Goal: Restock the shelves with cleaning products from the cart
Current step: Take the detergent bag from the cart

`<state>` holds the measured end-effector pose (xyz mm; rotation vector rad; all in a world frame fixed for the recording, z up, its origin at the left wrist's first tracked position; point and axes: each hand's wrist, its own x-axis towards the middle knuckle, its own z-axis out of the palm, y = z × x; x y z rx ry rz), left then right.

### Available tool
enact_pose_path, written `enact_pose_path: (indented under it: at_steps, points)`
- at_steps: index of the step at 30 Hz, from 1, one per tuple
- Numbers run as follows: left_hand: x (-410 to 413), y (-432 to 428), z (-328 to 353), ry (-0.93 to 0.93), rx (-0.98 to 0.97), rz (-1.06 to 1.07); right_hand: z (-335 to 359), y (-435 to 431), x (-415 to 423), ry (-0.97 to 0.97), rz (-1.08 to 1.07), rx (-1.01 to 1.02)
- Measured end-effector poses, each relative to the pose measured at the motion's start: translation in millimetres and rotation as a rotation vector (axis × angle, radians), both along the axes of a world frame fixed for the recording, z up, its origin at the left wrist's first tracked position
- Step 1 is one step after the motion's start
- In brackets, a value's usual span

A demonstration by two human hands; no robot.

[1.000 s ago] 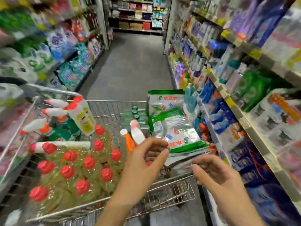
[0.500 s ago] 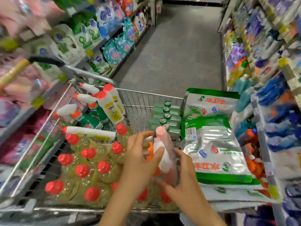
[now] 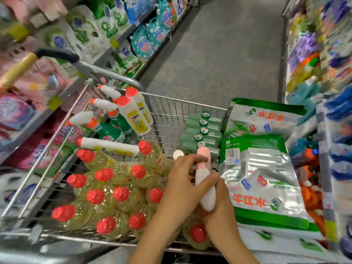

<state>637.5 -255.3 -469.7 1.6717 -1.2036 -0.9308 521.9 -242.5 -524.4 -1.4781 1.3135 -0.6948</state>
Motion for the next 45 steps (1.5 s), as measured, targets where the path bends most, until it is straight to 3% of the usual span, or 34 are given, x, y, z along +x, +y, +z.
enact_pose_path:
  at_steps: [8, 13, 20, 28, 32, 34, 39, 43, 45]
  points:
    - [15.9, -6.9, 5.0, 0.155, 0.036, -0.068, -10.5, -5.3, 3.8, 0.086, -0.267, -0.048]
    - [37.9, -3.5, 10.9, 0.110, 0.019, -0.039, -5.1, -17.8, -2.5, 0.052, -0.303, -0.016]
    - [50.6, -16.7, 20.9, 0.200, 0.004, -0.059, 49.5, -35.8, -5.7, 0.037, -0.187, -0.207]
    - [84.1, -43.4, 47.1, 0.092, -0.089, -0.221, 161.7, -73.7, -14.5, -0.226, -0.034, -0.452]
    - [92.2, -59.1, 60.5, 0.199, -0.084, -0.305, 210.2, -94.7, -15.0, -0.397, 0.085, -0.468]
    - [93.7, -62.1, 63.8, 0.309, -0.096, -0.326, 224.4, -105.8, -13.2, -0.482, 0.116, -0.431]
    - [85.5, -56.7, 58.6, 0.462, -0.250, -0.093, 236.5, -129.3, -4.2, -0.549, 0.158, -0.269]
    - [84.9, -48.1, 51.9, 0.481, -0.301, 0.034, 209.8, -131.6, -11.5, -0.391, 0.150, -0.243]
    - [88.9, -43.6, 50.3, 0.478, -0.292, 0.087, 173.0, -115.1, -14.4, -0.308, 0.096, -0.127]
